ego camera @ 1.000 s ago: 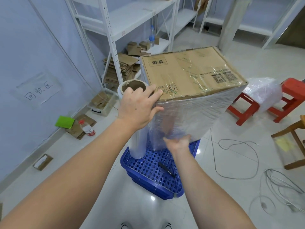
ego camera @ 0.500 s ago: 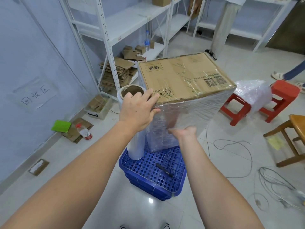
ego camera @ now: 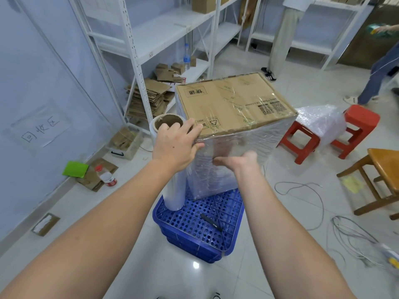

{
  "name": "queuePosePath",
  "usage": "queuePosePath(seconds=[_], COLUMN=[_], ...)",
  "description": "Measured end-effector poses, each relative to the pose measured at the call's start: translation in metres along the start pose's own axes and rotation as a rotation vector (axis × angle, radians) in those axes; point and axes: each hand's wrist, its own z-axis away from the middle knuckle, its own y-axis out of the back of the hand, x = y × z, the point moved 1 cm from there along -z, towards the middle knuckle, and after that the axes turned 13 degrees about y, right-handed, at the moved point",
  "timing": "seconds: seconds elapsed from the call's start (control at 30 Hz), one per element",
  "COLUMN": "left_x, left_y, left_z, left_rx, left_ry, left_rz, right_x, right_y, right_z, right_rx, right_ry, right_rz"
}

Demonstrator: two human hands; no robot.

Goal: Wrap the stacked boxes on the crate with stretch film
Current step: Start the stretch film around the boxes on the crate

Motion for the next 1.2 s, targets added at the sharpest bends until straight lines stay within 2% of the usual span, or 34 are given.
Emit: queuePosePath(seconds=[0.1, 0.23, 0.33, 0.43, 0.5, 0.57, 0.6, 0.7, 0.73, 0.8, 0.87, 1.0, 1.13, 1.2], left_x=[0.001, 0.0, 0.001, 0.002, 0.002, 0.003, 0.003, 0.003, 0.003, 0.002, 0.001, -0.006, -0.023, -0.039], left_y=[0.001, 0.001, 0.003, 0.006, 0.009, 0.01, 0.011, 0.013, 0.013, 0.015, 0.018, 0.028, 0.037, 0.042], left_z=[0.003, 0.003, 0.001, 0.002, 0.003, 0.004, 0.005, 0.005, 0.005, 0.005, 0.006, 0.003, -0.008, -0.012], left_rx=[0.004, -0.014, -0.044, -0.06, -0.061, -0.065, -0.065, -0.065, -0.064, -0.071, -0.103, -0.236, -0.461, -0.467], left_ry=[-0.006, 0.01, 0.022, 0.02, 0.025, 0.029, 0.029, 0.022, 0.018, 0.017, 0.015, 0.009, -0.102, -0.168], left_rz=[0.006, 0.004, -0.003, 0.016, 0.026, 0.034, 0.036, 0.053, 0.053, 0.056, 0.071, 0.105, 0.18, 0.165], right_x=[0.022, 0.011, -0.013, -0.017, -0.004, 0.01, 0.015, 0.024, 0.027, 0.029, 0.028, 0.03, 0.04, 0.046], right_y=[0.009, -0.016, -0.021, -0.023, -0.019, -0.011, -0.006, 0.003, 0.002, 0.002, 0.004, 0.009, 0.001, -0.001], right_z=[0.007, -0.003, 0.002, 0.055, 0.073, 0.077, 0.073, 0.055, 0.048, 0.04, 0.035, 0.031, 0.032, 0.032], right_rx=[0.072, 0.015, -0.002, -0.106, -0.17, -0.136, -0.193, -0.558, -0.662, -0.739, -0.734, -0.702, -0.592, -0.526], right_ry=[0.098, 0.007, 0.008, 0.188, 0.402, 0.804, 1.014, 1.576, 1.679, 1.687, 1.69, 1.758, 1.724, 1.732], right_rz=[0.065, 0.206, 0.061, -0.008, 0.246, 0.794, 1.087, 1.756, 1.927, 2.214, 2.352, 2.306, 2.244, 2.234])
